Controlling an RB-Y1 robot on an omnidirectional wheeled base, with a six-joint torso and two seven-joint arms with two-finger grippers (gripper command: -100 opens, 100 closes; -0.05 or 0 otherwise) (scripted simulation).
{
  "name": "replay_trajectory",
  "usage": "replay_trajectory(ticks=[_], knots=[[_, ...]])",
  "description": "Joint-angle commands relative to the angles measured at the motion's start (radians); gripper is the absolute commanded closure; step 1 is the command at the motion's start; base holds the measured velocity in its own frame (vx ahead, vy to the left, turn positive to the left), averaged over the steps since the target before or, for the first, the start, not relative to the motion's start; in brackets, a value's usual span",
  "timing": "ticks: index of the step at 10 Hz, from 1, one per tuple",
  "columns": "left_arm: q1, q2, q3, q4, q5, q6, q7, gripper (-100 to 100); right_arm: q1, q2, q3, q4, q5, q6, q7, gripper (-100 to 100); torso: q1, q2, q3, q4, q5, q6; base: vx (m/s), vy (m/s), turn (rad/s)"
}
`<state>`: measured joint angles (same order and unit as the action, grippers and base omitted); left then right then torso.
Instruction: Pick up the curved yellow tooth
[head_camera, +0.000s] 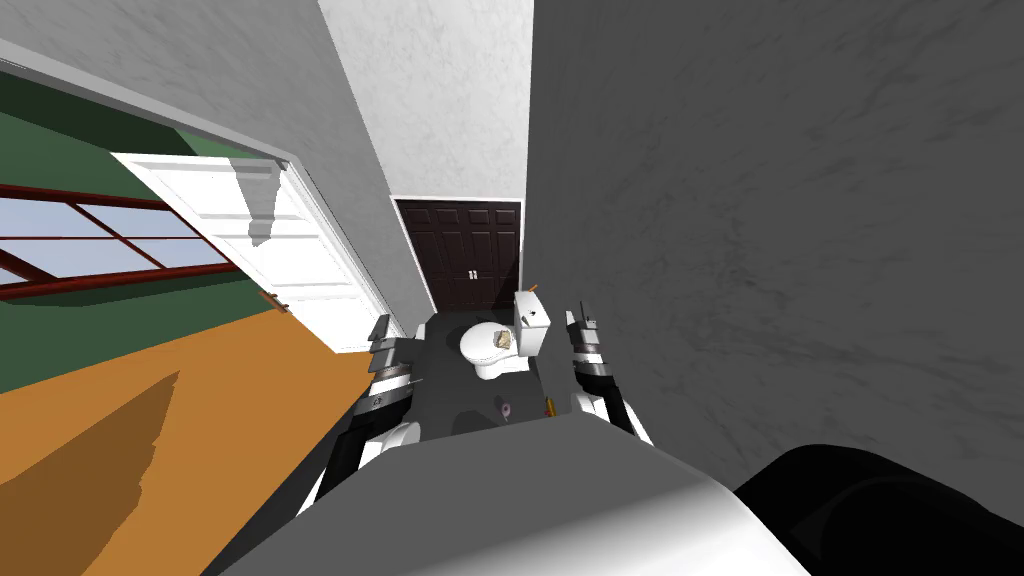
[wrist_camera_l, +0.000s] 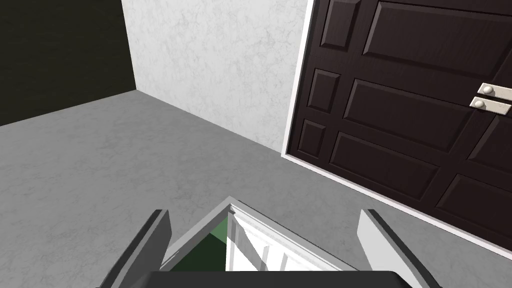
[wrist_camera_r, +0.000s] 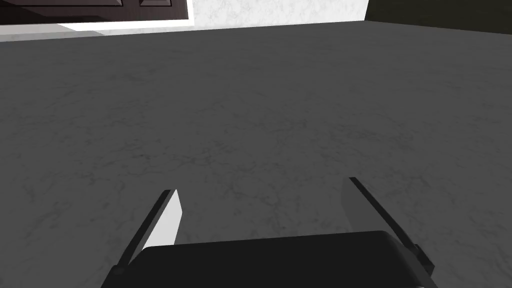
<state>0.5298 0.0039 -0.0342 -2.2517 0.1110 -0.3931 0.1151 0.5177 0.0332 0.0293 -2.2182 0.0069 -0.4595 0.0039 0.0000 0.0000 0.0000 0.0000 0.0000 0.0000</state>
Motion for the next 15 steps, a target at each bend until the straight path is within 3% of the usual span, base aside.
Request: replay_trajectory(ticks=[1,5,9,10,12,15], knots=[[0.0,0.0,0.0,0.0,0.0,0.0,0.0,0,0.004,-0.04,0.003,0.014,0.004,0.002,0.003,-100,0.0,0.0,0.0,0.0,0.0,0.0,0.009,0.022,0.019],[0.0,0.0,0.0,0.0,0.0,0.0,0.0,0,0.031,-0.159,0.021,0.093,0.031,0.011,0.021,-100,0.005,-0.002,-0.001,0.0,0.001,0.0,0.034,0.079,0.031],[0.0,0.0,0.0,0.0,0.0,0.0,0.0,0,0.079,-0.276,0.052,0.218,0.081,0.027,0.05,-100,0.01,-0.006,-0.003,-0.001,0.002,0.0,0.081,0.147,0.049],[0.0,0.0,0.0,0.0,0.0,0.0,0.0,0,0.079,-0.276,0.052,0.218,0.081,0.027,0.05,-100,0.01,-0.006,-0.003,-0.001,0.002,0.0,0.06,0.105,0.012],[0.0,0.0,0.0,0.0,0.0,0.0,0.0,0,0.109,-0.331,0.069,0.282,0.111,0.036,0.067,-100,0.007,-0.005,-0.003,-0.001,0.001,0.0,0.078,0.116,0.059],[0.0,0.0,0.0,0.0,0.0,0.0,0.0,0,0.124,-0.359,0.079,0.329,0.126,0.041,0.076,-100,0.007,-0.004,-0.002,-0.001,0.002,0.0,0.06,0.093,0.029]])
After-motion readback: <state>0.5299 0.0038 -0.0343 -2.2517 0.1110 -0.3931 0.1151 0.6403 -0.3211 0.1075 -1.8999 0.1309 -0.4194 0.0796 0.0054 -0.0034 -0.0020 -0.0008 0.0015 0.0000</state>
